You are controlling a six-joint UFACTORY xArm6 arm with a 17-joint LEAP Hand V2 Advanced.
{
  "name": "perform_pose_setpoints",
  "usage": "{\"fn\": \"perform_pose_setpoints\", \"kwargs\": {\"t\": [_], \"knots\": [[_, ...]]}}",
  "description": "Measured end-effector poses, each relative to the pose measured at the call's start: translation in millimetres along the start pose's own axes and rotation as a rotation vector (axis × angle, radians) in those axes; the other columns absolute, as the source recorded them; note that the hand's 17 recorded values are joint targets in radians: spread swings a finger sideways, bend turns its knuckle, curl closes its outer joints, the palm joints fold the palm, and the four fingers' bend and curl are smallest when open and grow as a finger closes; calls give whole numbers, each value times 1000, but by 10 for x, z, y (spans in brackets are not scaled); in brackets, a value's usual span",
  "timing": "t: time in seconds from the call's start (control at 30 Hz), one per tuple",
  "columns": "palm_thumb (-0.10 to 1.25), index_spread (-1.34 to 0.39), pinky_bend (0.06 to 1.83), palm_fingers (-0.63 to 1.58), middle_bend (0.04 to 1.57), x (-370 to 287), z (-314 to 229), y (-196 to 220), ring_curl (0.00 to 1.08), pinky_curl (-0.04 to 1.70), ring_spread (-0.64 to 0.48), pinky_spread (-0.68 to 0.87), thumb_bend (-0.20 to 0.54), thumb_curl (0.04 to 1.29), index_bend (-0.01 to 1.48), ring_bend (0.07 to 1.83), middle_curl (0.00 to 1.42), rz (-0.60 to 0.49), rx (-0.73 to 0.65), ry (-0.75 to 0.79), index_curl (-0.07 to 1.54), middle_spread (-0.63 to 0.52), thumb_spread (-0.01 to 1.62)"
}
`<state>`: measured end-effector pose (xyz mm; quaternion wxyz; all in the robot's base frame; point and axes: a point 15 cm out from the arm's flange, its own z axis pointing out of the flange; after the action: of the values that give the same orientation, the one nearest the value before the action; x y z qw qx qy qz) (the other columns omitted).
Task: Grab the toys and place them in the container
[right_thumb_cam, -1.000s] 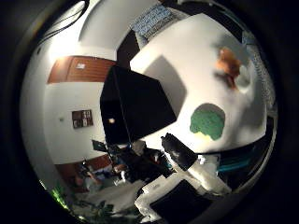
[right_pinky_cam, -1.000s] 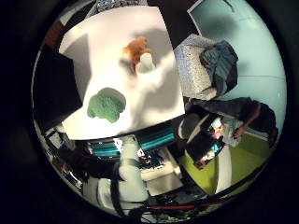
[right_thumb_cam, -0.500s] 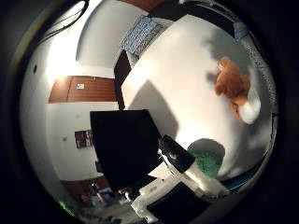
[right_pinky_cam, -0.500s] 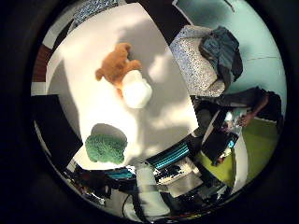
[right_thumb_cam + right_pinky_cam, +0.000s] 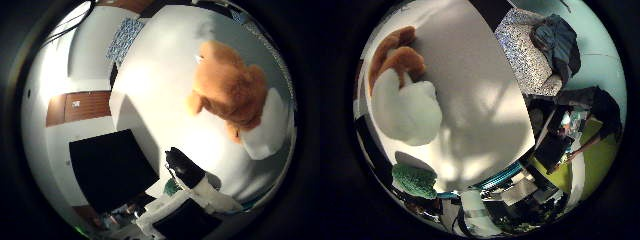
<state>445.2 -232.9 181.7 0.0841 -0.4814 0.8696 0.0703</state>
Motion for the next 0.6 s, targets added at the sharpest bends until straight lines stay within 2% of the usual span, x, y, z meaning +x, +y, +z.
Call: {"fn": "perform_pose_setpoints", "kwargs": {"t": [0.3,0.6], "knots": [[568,-120,516,19,203,44,230,23,259,303,273,459,-21,337,152,321,313,-1,-39,11,254,237,1124],[554,-109,520,173,244,-27,410,121,278,298,244,436,-23,335,147,416,331,-76,-97,83,245,213,1096]]}}
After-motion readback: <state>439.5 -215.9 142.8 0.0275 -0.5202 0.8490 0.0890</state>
